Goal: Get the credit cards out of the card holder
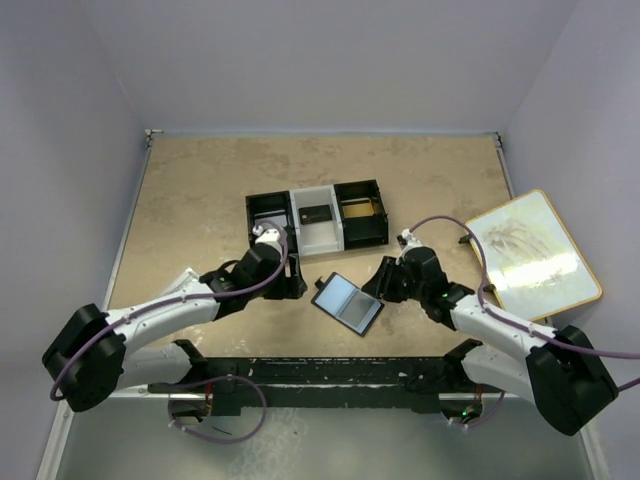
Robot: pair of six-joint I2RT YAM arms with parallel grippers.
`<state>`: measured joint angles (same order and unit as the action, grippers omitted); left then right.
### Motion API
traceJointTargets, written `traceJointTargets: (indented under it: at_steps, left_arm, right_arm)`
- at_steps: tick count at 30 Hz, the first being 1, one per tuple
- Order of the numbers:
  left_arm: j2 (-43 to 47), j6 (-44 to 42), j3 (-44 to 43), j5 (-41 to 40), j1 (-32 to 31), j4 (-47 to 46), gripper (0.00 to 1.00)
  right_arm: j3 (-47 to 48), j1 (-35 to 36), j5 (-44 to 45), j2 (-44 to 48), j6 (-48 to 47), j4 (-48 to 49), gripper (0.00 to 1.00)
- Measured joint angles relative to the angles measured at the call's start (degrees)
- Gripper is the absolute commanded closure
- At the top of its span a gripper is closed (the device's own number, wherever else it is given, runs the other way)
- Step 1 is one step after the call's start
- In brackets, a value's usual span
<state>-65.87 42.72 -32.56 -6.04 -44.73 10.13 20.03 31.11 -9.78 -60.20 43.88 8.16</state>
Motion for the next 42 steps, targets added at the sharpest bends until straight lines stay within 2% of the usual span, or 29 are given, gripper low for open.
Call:
traceJointTargets:
  at_steps: [6, 17, 27, 42]
  left_arm:
    - [-5.4, 0.42, 0.52, 0.57, -1.88, -4.63, 0.3]
    - [-13.86, -0.35, -1.92, 0.55, -3.96, -6.08, 0.34]
    - [-14.73, -0.46, -2.49, -0.79, -5.99, -5.99, 0.37]
    - [-15.67, -0.48, -3.34, -1.88, -6.49, -5.75, 0.37]
  right_arm:
    - [-1.22, 0.02, 2.01, -3.02, 1.51, 1.88, 0.6]
    - [-1.6, 0.02, 3.56, -5.88, 0.87, 3.3, 0.61]
    - [-1.51, 0.02, 2.51, -1.97, -0.13, 2.51, 0.6]
    - [-1.31, 0.02, 1.14, -3.17, -2.32, 0.66, 0.6]
